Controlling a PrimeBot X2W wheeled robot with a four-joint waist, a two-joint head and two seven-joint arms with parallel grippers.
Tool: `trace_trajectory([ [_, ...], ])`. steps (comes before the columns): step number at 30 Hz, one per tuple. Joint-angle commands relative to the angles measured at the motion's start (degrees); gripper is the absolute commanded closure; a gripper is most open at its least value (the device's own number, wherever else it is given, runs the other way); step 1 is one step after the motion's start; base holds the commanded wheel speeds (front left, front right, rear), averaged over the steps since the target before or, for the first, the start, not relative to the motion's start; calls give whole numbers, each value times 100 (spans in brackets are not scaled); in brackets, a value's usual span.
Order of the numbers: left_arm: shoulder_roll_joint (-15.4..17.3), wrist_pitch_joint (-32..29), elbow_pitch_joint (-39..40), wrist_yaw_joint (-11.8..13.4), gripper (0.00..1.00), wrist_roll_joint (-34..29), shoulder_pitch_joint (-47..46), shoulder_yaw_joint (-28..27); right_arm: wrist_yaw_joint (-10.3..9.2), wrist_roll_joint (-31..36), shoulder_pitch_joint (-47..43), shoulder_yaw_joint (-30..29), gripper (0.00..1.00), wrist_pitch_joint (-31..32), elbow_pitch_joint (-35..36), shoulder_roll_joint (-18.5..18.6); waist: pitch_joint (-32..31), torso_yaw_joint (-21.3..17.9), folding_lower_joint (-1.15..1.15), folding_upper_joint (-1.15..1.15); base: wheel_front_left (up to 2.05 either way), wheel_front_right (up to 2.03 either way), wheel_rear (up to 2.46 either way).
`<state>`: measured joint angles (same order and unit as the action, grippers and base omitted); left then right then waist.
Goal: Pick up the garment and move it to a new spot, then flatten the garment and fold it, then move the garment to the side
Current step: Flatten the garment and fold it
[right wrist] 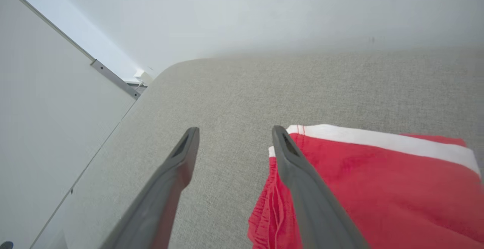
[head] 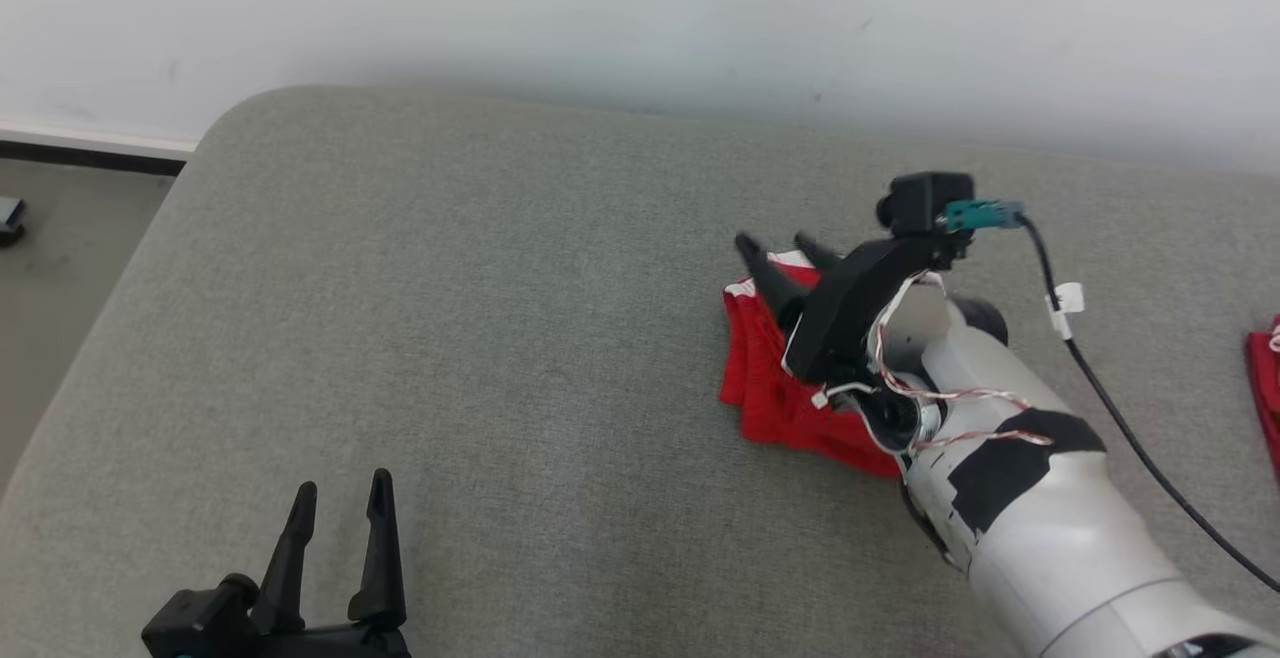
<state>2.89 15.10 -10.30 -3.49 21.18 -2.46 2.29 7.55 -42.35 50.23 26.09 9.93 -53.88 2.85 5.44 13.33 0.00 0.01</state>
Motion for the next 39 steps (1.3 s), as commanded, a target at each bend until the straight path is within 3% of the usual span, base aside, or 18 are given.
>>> trace_trajectory([
  [1, 2, 1, 21, 5, 0, -34, -7, -30, -17, -15, 152, -50, 0, -357, -122, 11, -60, -99, 0, -1, 0, 0, 0],
  [8, 1, 1, 103, -19, 0, -83, 3, 3, -17, 903, 283, -399, 0, -1621, -1270, 151, -88, -251, 0, -1, 0, 0, 0],
  [9, 1, 2, 112, -23, 0, -82, -4, 14, -17, 1070, 253, -413, 51, -1784, -1460, 179, -84, -270, 0, -1, 0, 0, 0],
  [10, 1, 1, 117, -30, 0, -93, -12, 33, -17, 1232, 226, -414, 84, -1940, -1619, 196, -72, -285, 0, -1, 0, 0, 0],
  [11, 1, 2, 125, -36, 0, -102, -27, 53, -17, 1347, 182, -425, 100, -2032, -1725, 178, -55, -297, 0, -1, 0, 0, 0],
  [18, 2, 2, 102, -64, 0, -167, -220, 231, -17, 2012, -232, -451, 100, -2377, -1969, 14, 106, -254, 0, -1, 0, 0, 0],
  [28, 2, 1, -13, -114, 0, -146, -337, 428, -17, 1002, -1107, 926, 100, -1769, -584, 7, 148, 43, 0, -1, 0, 0, 0],
  [34, 1, 1, -30, -95, 0, -124, -279, 462, -17, 654, -1178, 1390, 100, -1641, -360, 9, 140, 141, 0, -1, 0, 0, 0],
  [39, 2, 1, -15, -58, 0, -174, -187, 335, -17, 185, -1112, 1586, 100, -1798, 18, 8, 55, 2, 0, -1, 0, 0, 0],
])
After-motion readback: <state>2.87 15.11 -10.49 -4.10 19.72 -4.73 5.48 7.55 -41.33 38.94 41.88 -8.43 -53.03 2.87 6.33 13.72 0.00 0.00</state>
